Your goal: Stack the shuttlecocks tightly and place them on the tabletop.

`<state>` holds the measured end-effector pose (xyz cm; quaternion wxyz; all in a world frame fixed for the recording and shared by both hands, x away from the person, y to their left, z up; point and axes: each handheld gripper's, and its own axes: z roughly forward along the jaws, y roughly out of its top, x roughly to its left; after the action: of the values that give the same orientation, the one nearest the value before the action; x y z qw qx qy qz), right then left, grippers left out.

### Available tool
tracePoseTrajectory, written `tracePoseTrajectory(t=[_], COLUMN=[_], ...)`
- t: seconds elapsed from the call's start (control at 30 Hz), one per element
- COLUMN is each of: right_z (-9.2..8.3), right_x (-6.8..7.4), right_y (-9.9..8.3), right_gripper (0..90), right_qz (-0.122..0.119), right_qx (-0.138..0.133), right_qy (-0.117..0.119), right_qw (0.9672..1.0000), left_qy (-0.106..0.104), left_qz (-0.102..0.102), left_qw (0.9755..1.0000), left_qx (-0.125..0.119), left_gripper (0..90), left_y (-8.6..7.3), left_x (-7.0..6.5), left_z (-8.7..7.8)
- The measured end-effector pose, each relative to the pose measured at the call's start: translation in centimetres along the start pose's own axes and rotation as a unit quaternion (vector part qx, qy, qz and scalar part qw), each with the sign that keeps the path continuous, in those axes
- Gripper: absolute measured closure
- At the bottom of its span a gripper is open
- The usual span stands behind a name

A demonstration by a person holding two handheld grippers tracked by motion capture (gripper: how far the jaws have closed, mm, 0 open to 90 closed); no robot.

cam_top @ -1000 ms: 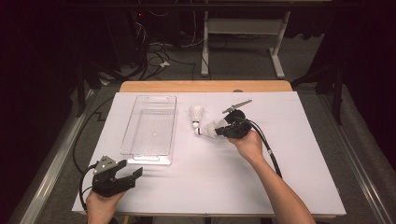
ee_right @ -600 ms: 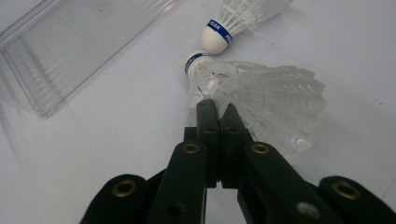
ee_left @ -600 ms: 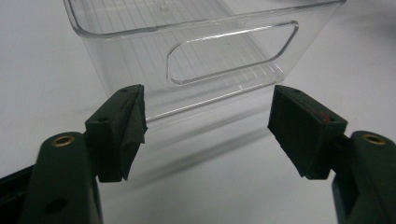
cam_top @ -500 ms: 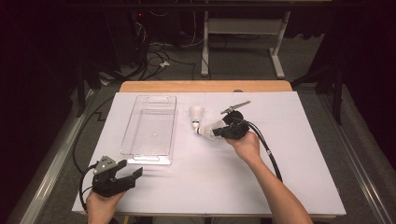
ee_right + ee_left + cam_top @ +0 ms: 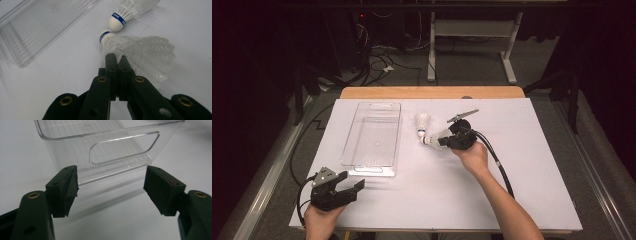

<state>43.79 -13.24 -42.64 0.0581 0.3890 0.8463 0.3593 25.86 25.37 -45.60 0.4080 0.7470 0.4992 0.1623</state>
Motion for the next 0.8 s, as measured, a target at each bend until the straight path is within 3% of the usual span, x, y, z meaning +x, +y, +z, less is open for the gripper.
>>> tracePoseTrajectory(t=[0.43,0.8], right_z=[0.33,0.59], right_x=[-0.37,-0.47], right_y=[-0.47,-0.73], right_gripper=[89.4,85.7], right_qz=[0.006,0.001], right_qx=[-0.011,0.002], right_qy=[-0.004,-0.015], right_qw=[0.9999,0.9999], left_qy=[0.000,0.001], left_qz=[0.000,0.000], left_qw=[1.0000,1.0000], left_qx=[0.000,0.000], left_gripper=[28.5,28.5], left_y=[0.00,-0.01], left_x=[-0.01,-0.02], left_z=[0.00,0.01])
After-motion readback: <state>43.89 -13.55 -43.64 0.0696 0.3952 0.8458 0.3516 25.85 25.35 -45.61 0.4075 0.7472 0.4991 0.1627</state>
